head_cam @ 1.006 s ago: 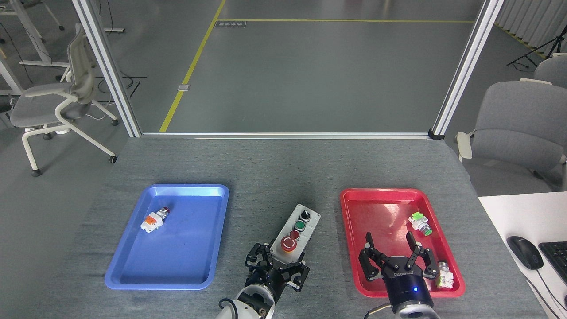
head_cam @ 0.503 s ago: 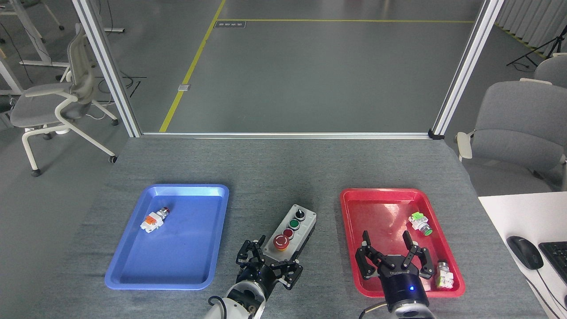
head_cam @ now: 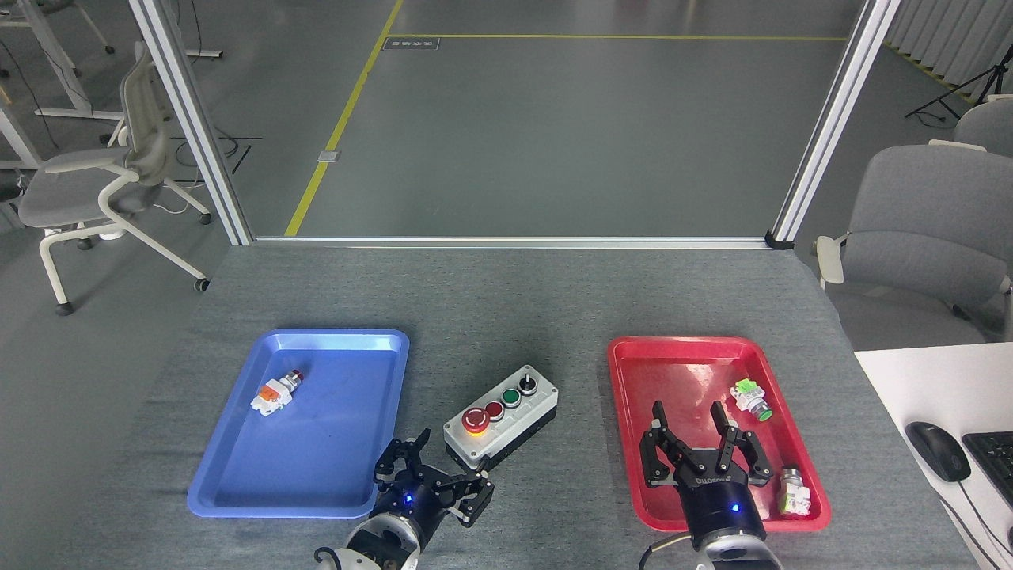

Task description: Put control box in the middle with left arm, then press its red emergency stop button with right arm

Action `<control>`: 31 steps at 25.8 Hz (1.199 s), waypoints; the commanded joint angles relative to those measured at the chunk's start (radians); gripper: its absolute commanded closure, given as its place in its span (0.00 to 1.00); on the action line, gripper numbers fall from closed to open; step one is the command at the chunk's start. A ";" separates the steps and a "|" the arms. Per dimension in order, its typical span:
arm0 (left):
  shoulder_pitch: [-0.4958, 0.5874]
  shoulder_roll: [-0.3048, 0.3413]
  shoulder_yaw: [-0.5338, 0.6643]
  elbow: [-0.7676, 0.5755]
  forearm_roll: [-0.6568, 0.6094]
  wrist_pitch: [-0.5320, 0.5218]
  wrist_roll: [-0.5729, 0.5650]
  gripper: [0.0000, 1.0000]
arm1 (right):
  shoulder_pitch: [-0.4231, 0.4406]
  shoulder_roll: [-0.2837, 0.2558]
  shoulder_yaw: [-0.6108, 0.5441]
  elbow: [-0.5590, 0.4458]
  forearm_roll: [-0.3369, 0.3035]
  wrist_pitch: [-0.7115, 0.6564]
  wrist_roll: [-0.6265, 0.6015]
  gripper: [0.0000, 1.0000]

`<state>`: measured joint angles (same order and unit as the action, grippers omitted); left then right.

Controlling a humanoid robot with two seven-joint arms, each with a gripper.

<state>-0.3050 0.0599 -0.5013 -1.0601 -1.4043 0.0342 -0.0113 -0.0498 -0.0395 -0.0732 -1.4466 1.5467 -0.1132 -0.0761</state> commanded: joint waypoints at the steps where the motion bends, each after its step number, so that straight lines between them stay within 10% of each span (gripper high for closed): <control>1: 0.066 0.061 0.030 -0.093 0.008 -0.016 0.001 0.02 | -0.001 0.000 0.001 0.000 0.000 -0.002 0.006 0.19; 6: 0.158 0.110 0.152 -0.202 0.050 -0.099 0.001 0.01 | -0.001 0.000 0.003 0.000 0.000 -0.008 0.007 0.30; 15: 0.176 0.117 0.497 -0.273 0.148 -0.261 0.001 0.01 | -0.001 -0.011 0.059 0.002 0.001 -0.140 0.010 0.99; 31: 0.043 0.113 0.678 -0.210 0.249 -0.099 0.004 0.02 | -0.157 0.036 0.265 0.153 0.015 -0.114 0.015 1.00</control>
<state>-0.2403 0.1762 0.1754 -1.2808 -1.1436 -0.1072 -0.0105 -0.1598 -0.0167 0.1343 -1.3578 1.5589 -0.2651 -0.0658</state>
